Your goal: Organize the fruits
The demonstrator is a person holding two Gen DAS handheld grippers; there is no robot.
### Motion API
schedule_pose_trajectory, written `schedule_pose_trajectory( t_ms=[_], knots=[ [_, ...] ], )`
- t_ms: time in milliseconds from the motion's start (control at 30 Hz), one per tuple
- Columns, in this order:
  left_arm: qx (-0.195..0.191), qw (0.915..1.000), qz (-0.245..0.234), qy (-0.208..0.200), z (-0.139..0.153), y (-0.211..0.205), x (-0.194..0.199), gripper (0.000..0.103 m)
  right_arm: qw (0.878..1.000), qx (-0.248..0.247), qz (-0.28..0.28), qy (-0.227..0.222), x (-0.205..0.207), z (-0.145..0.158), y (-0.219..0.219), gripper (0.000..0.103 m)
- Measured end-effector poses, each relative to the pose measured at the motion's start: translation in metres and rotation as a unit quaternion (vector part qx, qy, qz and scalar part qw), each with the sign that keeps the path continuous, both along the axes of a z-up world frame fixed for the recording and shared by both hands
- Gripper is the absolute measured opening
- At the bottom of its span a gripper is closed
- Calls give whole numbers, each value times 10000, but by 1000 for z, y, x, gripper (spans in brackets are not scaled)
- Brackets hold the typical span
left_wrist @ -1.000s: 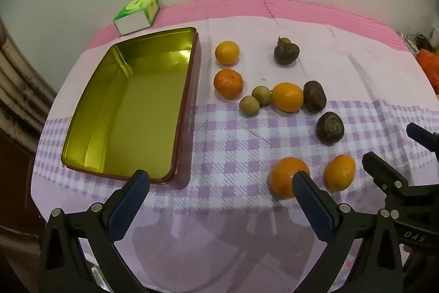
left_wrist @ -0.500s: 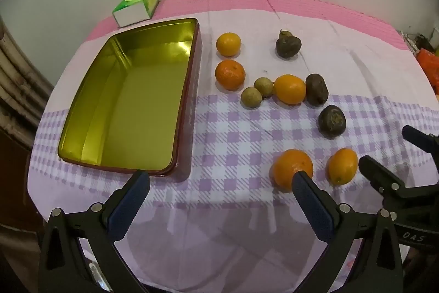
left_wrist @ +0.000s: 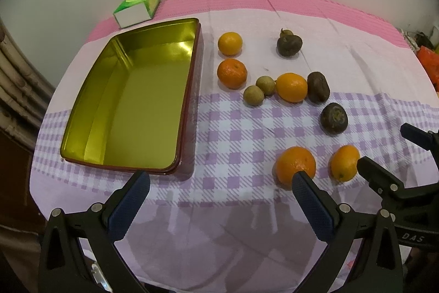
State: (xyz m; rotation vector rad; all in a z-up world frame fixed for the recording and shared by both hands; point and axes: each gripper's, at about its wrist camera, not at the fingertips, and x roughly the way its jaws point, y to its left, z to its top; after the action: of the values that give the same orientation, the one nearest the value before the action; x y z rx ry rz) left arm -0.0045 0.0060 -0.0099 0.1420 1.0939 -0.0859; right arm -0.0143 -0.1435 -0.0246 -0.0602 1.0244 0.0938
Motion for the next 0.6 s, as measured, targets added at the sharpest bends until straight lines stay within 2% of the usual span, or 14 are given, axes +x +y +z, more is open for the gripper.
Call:
schedule_pose_trajectory(
  t_ms=[233, 600],
  knots=[
    [13, 10000, 30, -2, 1, 2, 1, 103, 9999, 134, 24, 33, 0, -1, 0, 100],
    [40, 9999, 95, -15, 2, 8, -1, 102, 9998, 208, 59, 52, -1, 1, 0, 94]
  ],
)
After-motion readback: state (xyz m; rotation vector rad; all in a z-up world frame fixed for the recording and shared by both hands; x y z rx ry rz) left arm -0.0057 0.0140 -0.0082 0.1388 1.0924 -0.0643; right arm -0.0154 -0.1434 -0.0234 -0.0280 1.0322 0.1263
